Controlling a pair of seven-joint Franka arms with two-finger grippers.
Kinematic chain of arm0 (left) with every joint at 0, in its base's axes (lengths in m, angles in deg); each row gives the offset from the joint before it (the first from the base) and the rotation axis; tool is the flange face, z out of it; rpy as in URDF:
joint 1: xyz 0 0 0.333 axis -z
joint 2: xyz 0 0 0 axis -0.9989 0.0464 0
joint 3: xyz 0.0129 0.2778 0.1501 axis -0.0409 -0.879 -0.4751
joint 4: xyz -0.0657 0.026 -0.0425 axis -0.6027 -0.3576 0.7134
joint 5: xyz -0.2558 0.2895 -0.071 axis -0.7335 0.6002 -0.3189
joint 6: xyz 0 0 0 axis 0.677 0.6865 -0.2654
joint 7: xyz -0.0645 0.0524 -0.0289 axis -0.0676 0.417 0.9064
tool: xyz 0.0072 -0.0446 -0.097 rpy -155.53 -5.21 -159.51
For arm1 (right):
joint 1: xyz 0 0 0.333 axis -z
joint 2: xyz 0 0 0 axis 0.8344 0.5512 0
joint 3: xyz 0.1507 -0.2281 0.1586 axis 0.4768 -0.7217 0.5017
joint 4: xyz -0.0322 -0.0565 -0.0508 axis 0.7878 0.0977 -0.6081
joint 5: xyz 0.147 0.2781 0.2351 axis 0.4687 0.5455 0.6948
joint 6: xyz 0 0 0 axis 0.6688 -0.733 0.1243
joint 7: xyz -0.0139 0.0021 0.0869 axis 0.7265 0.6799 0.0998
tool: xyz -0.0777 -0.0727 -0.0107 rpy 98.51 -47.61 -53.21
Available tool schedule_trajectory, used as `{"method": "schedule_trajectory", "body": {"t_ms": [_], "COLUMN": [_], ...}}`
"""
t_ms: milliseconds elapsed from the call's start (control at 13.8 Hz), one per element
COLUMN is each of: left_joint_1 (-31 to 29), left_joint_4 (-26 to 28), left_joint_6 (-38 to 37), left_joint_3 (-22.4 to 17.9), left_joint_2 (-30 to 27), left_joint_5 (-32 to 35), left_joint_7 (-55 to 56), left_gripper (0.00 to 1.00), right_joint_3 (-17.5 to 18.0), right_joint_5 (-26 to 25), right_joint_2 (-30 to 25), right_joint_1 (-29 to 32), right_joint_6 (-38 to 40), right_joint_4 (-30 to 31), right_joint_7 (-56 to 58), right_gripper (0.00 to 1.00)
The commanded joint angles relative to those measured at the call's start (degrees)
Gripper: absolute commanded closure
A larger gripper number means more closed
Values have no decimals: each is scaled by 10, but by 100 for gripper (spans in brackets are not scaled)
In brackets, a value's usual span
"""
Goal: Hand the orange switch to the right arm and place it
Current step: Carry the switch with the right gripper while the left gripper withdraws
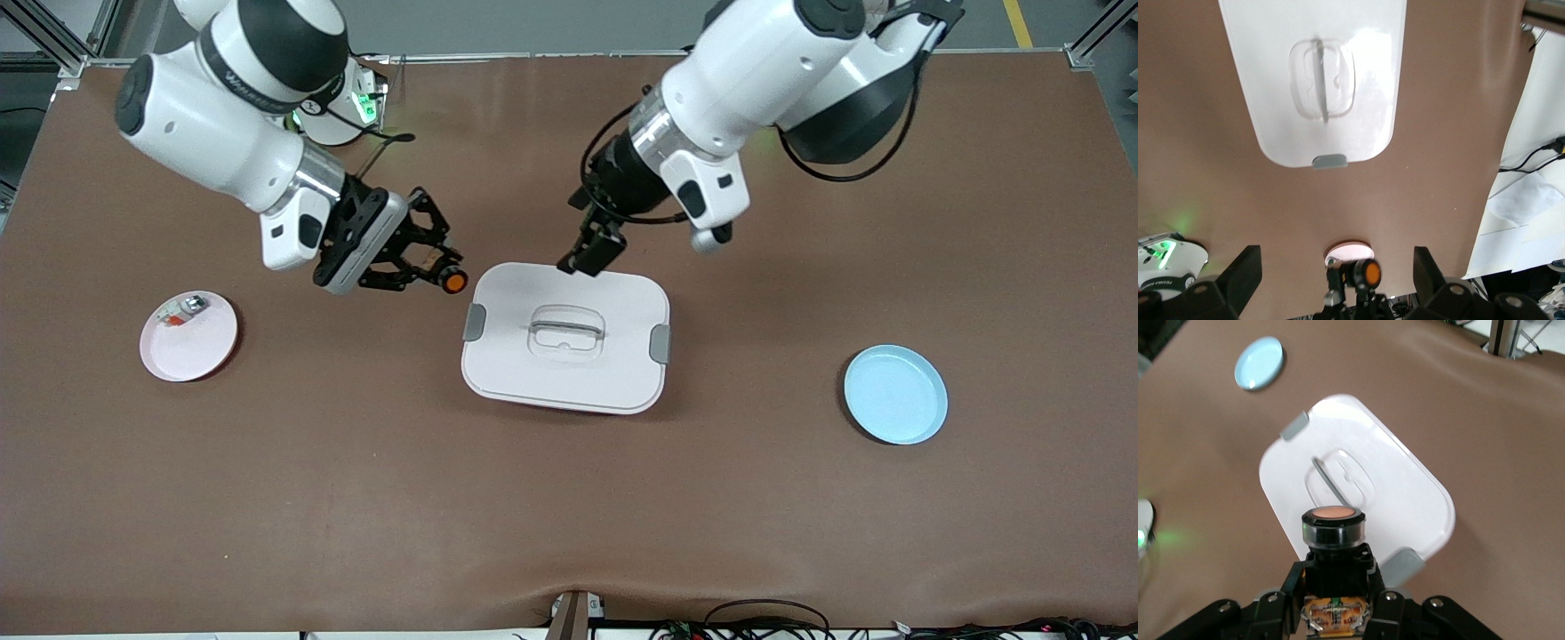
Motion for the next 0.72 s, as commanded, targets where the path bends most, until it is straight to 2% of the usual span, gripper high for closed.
{"method": "schedule_trajectory", "body": {"t_ms": [0, 145, 289, 579, 651], "left_joint_1": [-35, -66, -103, -184, -203], "left_joint_4": [20, 40, 83, 199, 221], "left_joint_6": [-5, -23, -26, -24, -24], "left_joint_3": [1, 0, 1, 5, 6], "left_joint_2": [-6, -8, -25, -103, -114], "left_joint_5": [-1, 0, 0, -6, -7], "left_joint_7": [-40, -80, -135, -263, -295], "left_gripper": [0, 0, 0, 0, 0], "right_joint_3": [8, 8, 8, 8, 8], "right_joint_5": [-77, -127, -172, -290, -303], "right_joint_2": [-8, -11, -12, -11, -10], "right_joint_1": [55, 93, 132, 180, 190], "right_joint_6": [72, 106, 128, 129, 128], "right_joint_4": [-5, -3, -2, 5, 10], "right_joint_7": [79, 156, 233, 327, 346], "right_gripper": [100, 100, 100, 100, 100]}}
